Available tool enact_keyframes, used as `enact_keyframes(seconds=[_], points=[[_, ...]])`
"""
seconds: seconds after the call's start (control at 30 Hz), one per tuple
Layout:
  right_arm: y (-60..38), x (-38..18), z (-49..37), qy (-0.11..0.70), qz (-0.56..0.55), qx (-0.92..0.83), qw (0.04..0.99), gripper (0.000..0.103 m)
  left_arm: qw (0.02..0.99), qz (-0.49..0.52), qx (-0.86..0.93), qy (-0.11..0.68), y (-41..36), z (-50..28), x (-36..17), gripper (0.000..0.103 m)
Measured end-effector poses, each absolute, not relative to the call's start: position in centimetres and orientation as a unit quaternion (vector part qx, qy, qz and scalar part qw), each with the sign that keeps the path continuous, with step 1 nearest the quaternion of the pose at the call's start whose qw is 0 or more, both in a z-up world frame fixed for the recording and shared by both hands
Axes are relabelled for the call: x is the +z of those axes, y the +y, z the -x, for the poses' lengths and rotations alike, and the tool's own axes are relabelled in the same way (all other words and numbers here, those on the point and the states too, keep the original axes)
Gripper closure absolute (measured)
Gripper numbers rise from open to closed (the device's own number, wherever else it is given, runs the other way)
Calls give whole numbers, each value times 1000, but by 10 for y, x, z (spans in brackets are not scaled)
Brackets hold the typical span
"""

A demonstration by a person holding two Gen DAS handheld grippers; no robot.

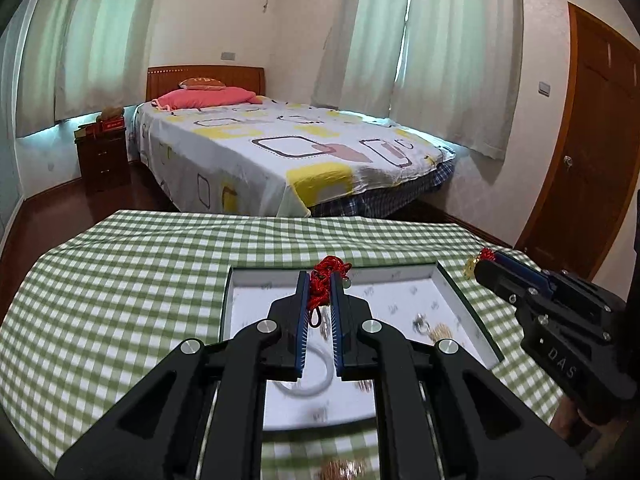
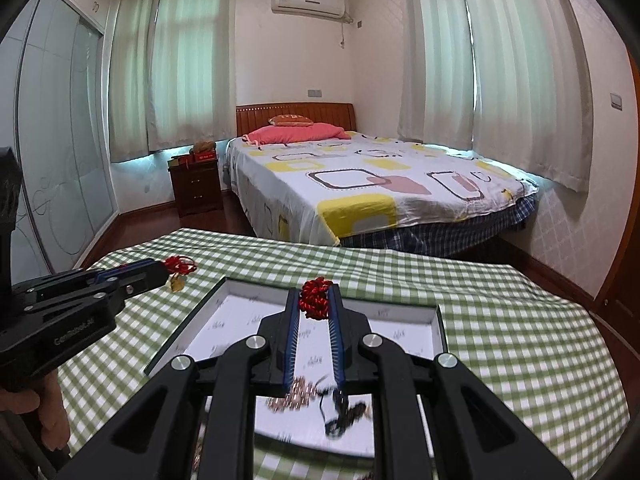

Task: Organize jewelry
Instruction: 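Lower both red tassel charms into the tray and open both tools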

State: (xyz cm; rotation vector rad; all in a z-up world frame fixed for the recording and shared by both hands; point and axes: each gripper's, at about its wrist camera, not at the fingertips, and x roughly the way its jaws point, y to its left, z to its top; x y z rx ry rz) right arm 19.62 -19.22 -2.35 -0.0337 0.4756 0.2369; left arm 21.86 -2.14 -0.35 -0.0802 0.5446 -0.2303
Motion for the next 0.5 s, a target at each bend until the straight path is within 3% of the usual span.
enact_keyframes(seconds=[0.5], points=[[-192,-92,-283,315,15,115,942,88,930,28,-93,355,-32,-310,-75,93]])
